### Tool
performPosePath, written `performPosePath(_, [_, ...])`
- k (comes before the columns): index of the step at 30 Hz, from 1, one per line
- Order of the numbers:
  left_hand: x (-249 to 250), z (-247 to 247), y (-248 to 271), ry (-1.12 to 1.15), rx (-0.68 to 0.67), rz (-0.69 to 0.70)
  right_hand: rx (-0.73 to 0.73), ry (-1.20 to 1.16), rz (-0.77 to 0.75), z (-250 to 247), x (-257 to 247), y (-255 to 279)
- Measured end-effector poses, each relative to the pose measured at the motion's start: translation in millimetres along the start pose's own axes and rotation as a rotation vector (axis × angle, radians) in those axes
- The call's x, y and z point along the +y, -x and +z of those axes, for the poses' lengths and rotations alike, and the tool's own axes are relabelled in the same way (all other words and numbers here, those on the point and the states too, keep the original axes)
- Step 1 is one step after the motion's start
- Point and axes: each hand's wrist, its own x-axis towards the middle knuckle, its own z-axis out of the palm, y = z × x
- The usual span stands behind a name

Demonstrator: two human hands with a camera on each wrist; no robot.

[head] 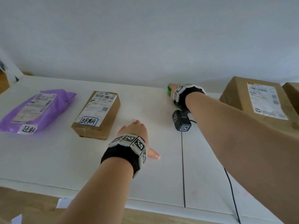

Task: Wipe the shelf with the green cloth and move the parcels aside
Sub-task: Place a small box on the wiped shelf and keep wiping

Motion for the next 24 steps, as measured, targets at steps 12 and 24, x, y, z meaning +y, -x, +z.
performPosePath(12, [2,-5,4,-0.023,0.004,0.016,-0.329,-0.135,-0.269,19,-20,114])
performPosePath(24, [-1,2,3,-0.011,0.035,0.041,-0.209,-0.188,-0.033,1,-34,57])
